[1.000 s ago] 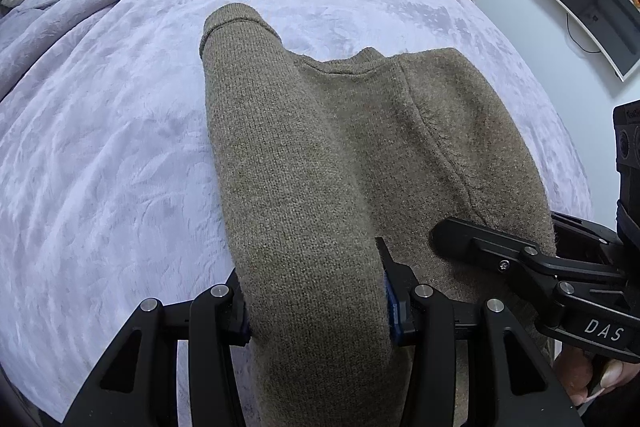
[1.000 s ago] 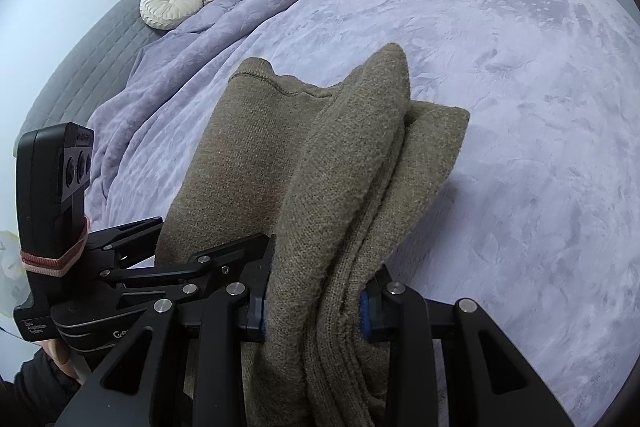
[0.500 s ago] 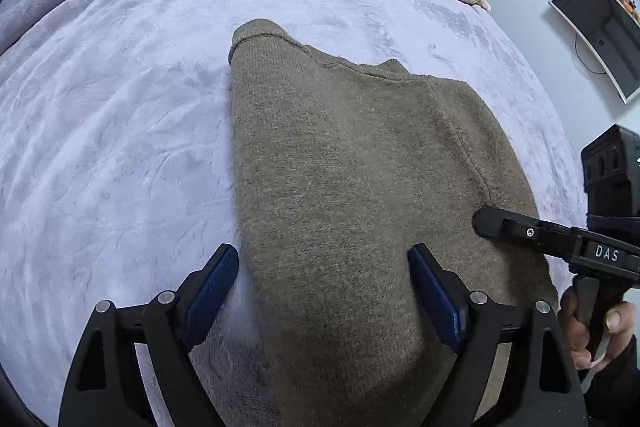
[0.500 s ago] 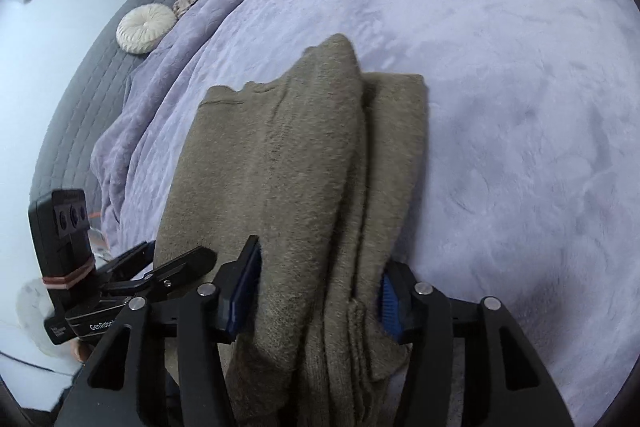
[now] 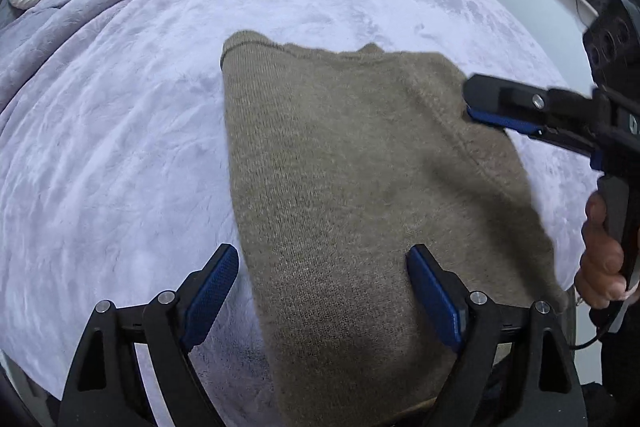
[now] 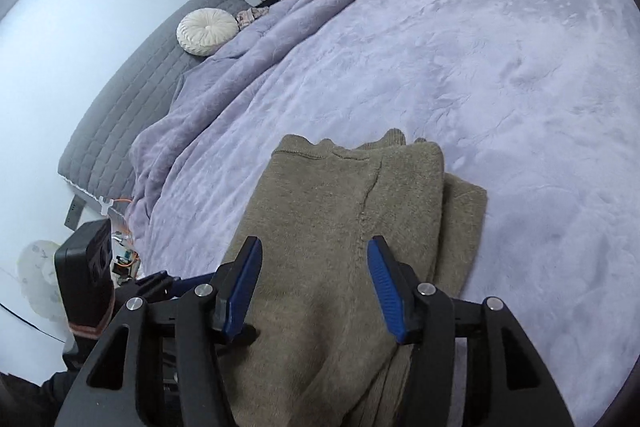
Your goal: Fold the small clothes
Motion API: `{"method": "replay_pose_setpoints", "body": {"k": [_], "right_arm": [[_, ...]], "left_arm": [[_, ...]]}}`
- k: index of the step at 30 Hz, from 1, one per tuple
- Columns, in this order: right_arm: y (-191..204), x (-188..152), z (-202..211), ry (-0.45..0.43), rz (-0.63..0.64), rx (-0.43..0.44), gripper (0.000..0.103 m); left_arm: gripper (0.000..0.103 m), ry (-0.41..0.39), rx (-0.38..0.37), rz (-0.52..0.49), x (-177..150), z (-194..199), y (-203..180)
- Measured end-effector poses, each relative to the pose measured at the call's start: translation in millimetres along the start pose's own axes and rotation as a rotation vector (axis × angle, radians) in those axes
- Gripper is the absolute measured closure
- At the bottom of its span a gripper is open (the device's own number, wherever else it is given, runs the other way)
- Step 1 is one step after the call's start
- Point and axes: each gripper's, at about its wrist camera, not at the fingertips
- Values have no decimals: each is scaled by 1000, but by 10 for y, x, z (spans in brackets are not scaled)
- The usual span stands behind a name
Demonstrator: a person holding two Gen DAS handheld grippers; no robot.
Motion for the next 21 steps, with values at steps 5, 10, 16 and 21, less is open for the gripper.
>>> {"method": "replay_pose_setpoints", "body": {"k": [5,10,16,21], "right_arm": [[-292,114,-319,65,-81,-11,46],[95,-133,122,43,68,21,45],[443,-743,397,69,201,106,37],[213,-971,147,119,143,-22,38]], "left_arm": [[4,-1,1,34,-49,-81,69],[5,-59,66,11,-89,216,19],[4,-61,128,6,-179,264,-16],[4,-36,130,14,-219,170,-60]]}}
Point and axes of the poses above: each gripper's, at about its wrist camera, not at the fingertips, and z roughly against the way its jaws point, y to its left, x to its top, and after that the axes turned 4 degrees about y, right-handed
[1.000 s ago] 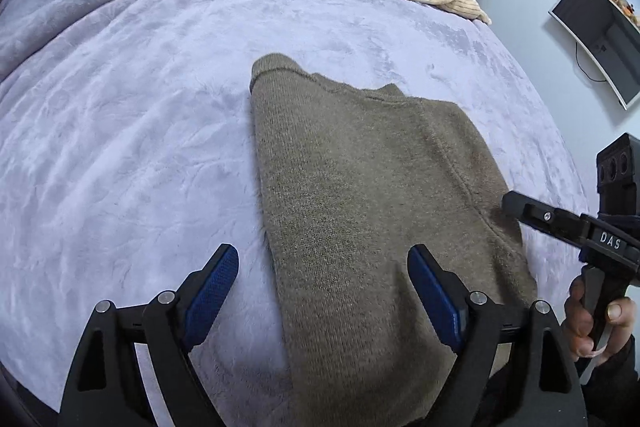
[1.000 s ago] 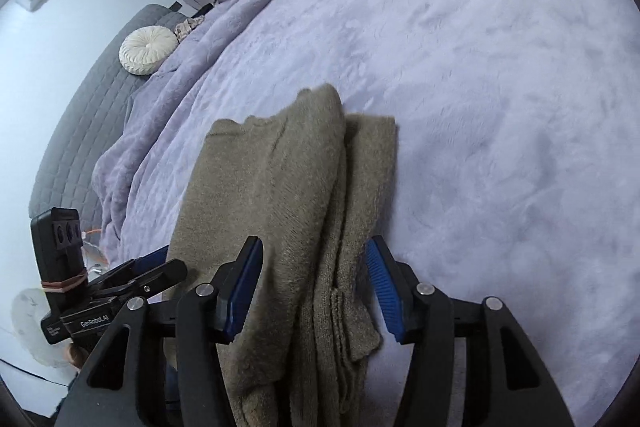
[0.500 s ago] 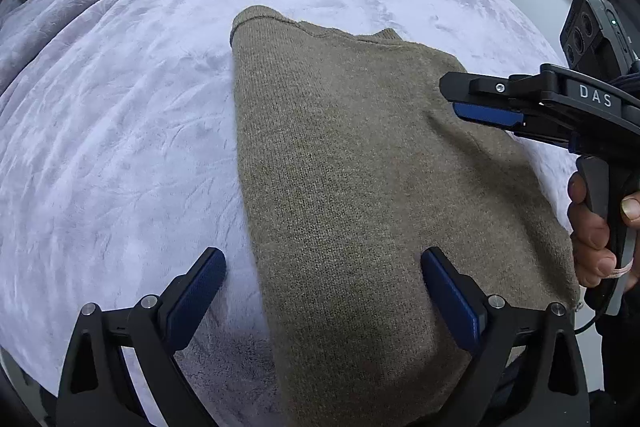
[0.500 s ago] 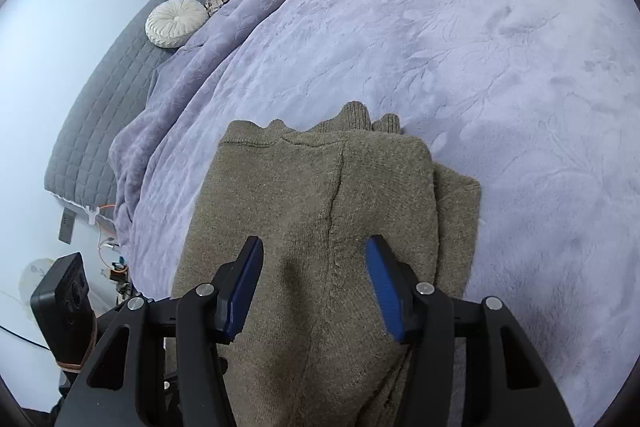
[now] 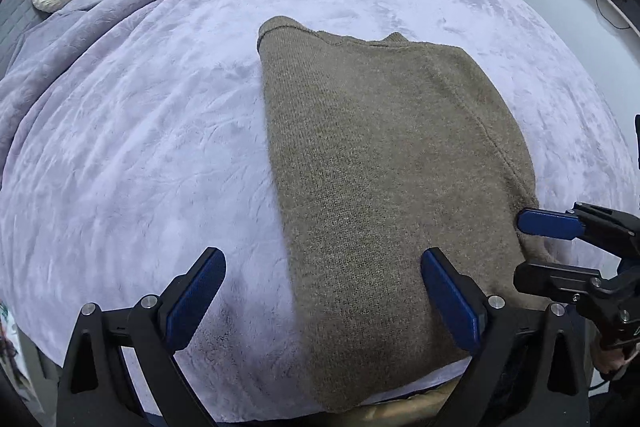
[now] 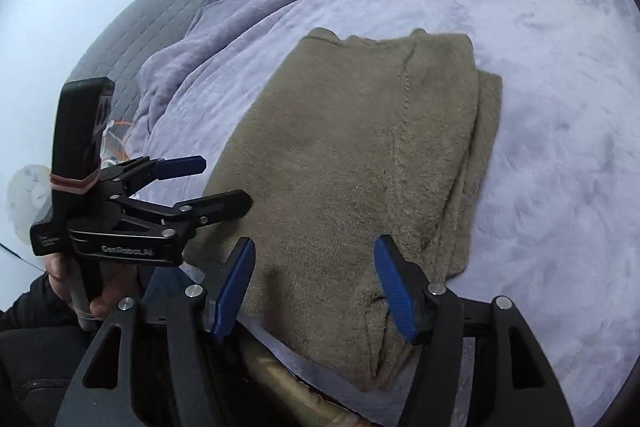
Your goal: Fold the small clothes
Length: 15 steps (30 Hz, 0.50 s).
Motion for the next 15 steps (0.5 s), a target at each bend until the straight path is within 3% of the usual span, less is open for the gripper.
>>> {"method": "replay_pose_setpoints", "body": {"k": [3,6,15], "right_arm": [[56,-30,169,-43,-15,6,37],[208,-50,387,-80,28,-49,37],[465,-94,735,-92,128,-398,37]], "left_arm": [[4,-27,53,-25,-33,127,-75],[4,-50,56,-33,-14,257,-141],[4,-103,61,5,59,395,-231]]}}
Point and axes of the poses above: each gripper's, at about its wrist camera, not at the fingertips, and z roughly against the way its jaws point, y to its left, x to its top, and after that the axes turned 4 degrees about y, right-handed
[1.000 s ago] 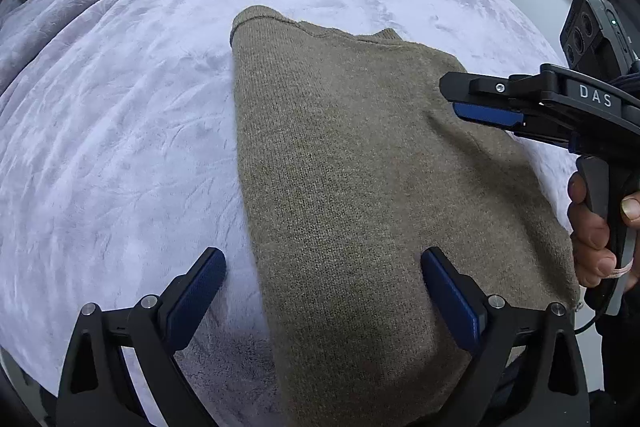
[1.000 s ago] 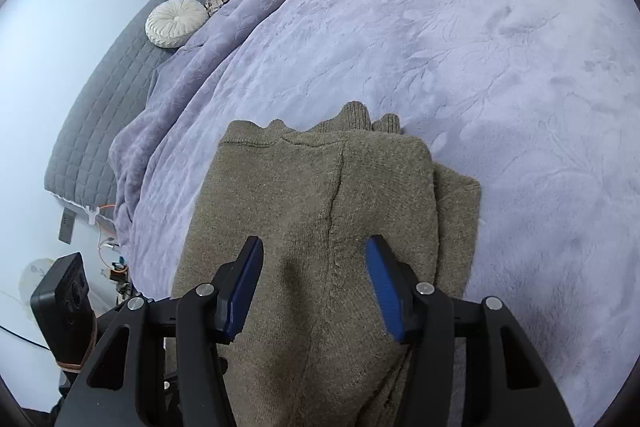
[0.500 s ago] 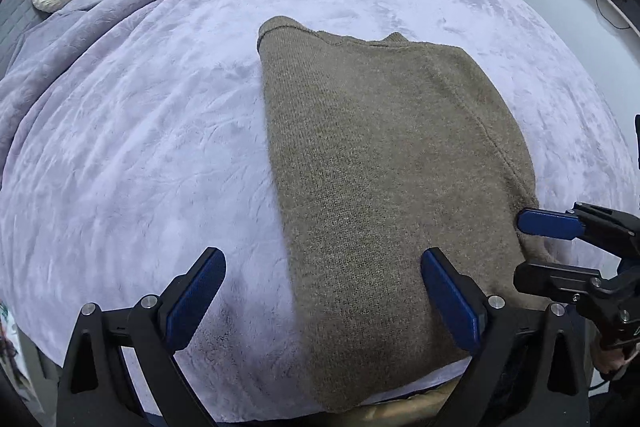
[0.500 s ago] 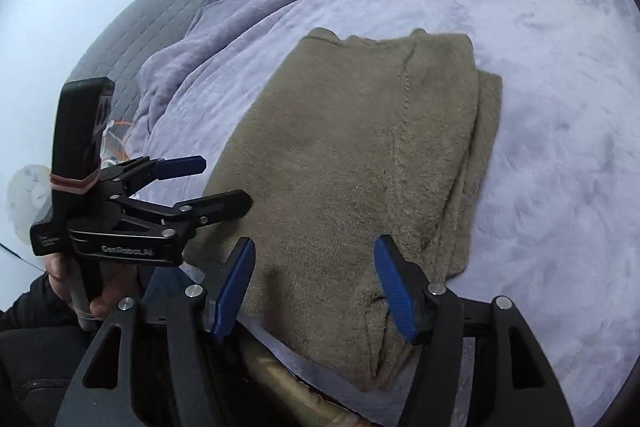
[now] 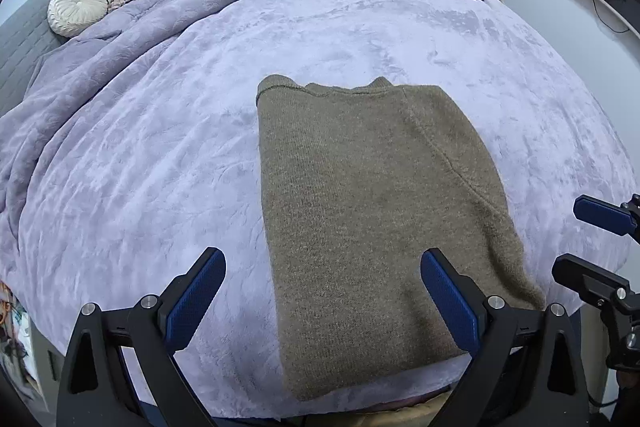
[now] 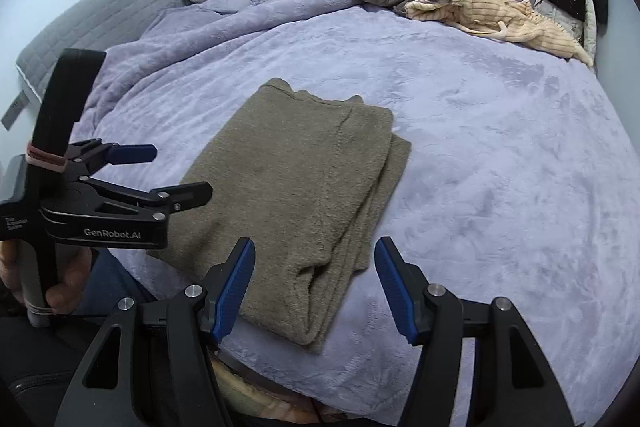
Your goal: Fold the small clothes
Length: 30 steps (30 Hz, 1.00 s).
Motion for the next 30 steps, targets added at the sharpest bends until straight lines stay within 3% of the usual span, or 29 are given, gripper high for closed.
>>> {"method": "replay_pose_setpoints", "body": {"k": [11,20,30], "right_arm": [[122,38,-81,52,39,-88,37],[138,58,-84,57,43,-91,37],[124,101,-92,61,53,-91,37]], "left_arm": [[4,48,11,25,-19,-15,-51],[4,70,52,29,-19,-54,-31],[4,80,33,33,2,-74,-4]]}}
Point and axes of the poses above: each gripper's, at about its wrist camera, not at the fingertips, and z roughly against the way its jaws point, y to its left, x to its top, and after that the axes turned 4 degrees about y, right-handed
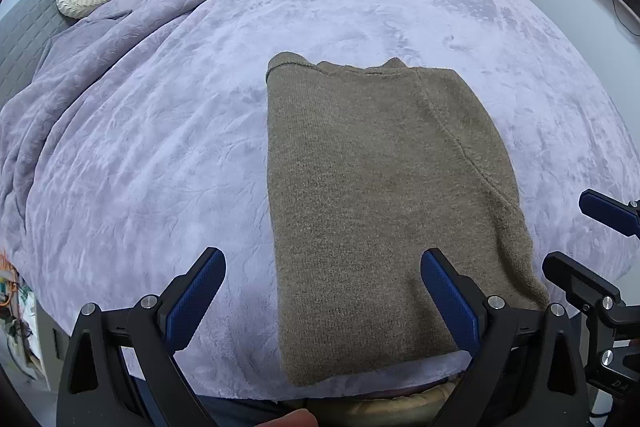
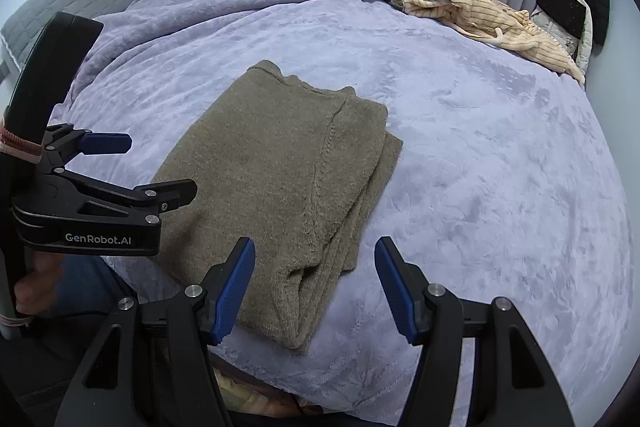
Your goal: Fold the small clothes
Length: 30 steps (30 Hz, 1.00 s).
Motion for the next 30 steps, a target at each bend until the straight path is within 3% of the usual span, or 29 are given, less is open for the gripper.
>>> {"method": "replay_pose_setpoints", "body": {"k": [30], "right_arm": [[-12,31,10,-11,4,5,37]], "left_arm": [[4,-18,-14,-7,28,31,-30]]}}
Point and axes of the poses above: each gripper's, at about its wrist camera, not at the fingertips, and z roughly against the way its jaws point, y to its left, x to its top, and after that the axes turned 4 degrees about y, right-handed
